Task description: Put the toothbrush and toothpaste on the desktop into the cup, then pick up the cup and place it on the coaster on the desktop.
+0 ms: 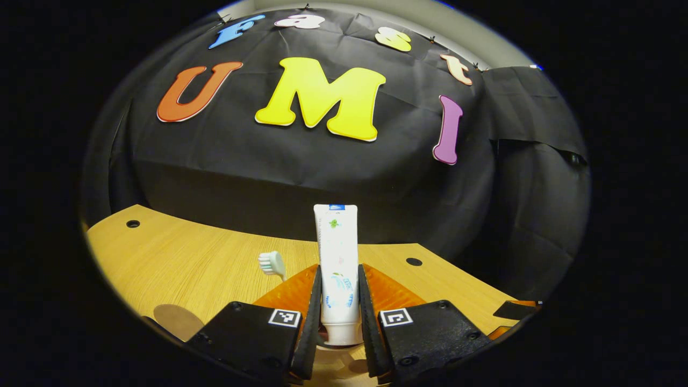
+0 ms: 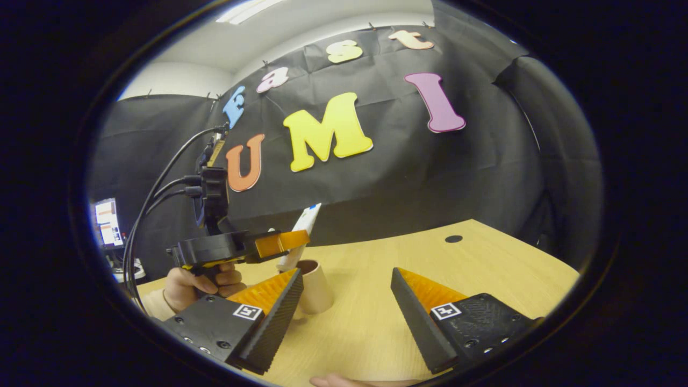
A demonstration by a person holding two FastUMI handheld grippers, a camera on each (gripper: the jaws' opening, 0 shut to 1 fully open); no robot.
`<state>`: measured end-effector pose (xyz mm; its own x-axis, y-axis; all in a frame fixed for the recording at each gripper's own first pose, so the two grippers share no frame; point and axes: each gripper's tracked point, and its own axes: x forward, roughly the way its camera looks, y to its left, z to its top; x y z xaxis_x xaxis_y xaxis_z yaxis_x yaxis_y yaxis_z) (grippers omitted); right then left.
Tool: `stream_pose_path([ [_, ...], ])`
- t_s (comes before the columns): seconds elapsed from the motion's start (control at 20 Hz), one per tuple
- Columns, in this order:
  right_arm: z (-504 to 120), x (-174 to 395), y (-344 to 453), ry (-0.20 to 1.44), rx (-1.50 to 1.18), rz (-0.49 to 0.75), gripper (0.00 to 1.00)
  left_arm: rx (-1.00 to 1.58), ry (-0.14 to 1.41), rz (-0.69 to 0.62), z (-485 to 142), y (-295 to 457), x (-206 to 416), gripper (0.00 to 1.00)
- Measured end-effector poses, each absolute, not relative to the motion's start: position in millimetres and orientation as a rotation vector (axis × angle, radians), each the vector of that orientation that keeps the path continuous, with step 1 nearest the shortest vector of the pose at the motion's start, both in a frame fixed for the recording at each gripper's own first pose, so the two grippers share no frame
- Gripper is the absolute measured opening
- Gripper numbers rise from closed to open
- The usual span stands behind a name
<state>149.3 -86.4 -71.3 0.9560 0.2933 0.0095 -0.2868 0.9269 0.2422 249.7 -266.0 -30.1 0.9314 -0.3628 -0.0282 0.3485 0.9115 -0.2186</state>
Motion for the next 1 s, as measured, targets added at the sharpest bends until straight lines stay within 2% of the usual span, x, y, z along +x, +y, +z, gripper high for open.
stream_pose_path([
  [0.05, -73, 149, -86, 0.027, 0.234, 0.294, 0.94, -0.208, 0.062, -0.368, -30, -266, 251, 0.41],
  [0.1, -74, 149, -85, 0.027, 0.221, 0.292, 0.97, -0.204, 0.065, -0.364, -32, -266, 251, 0.42],
  [0.35, -75, 146, -79, 0.023, 0.198, 0.306, 0.97, -0.206, 0.106, -0.359, -44, -267, 248, 0.43],
  [0.5, -77, 146, -81, 0.037, 0.166, 0.276, 0.97, -0.214, 0.039, -0.365, -23, -263, 237, 0.44],
  [0.55, -74, 146, -83, 0.032, 0.151, 0.255, 0.94, -0.218, 0.021, -0.371, -15, -261, 232, 0.36],
  [0.6, -71, 145, -85, 0.034, 0.144, 0.233, 0.97, -0.218, 0.015, -0.37, -10, -258, 227, 0.51],
  [0.65, -69, 142, -83, 0.043, 0.146, 0.226, 0.94, -0.216, 0.008, -0.37, -5, -254, 220, 0.53],
  [0.7, -66, 138, -77, 0.056, 0.154, 0.229, 0.97, -0.215, 0.007, -0.38, 0, -252, 211, 0.53],
  [0.85, -54, 130, -71, 0.069, 0.148, 0.208, 0.97, -0.194, -0.001, -0.385, 13, -235, 181, 0.66],
  [0.9, -50, 128, -65, 0.074, 0.143, 0.209, 0.97, -0.185, -0.001, -0.379, 15, -227, 172, 0.67],
  [1.0, -45, 128, -56, 0.091, 0.144, 0.207, 0.97, -0.172, 0.007, -0.37, 18, -211, 154, 0.78],
])
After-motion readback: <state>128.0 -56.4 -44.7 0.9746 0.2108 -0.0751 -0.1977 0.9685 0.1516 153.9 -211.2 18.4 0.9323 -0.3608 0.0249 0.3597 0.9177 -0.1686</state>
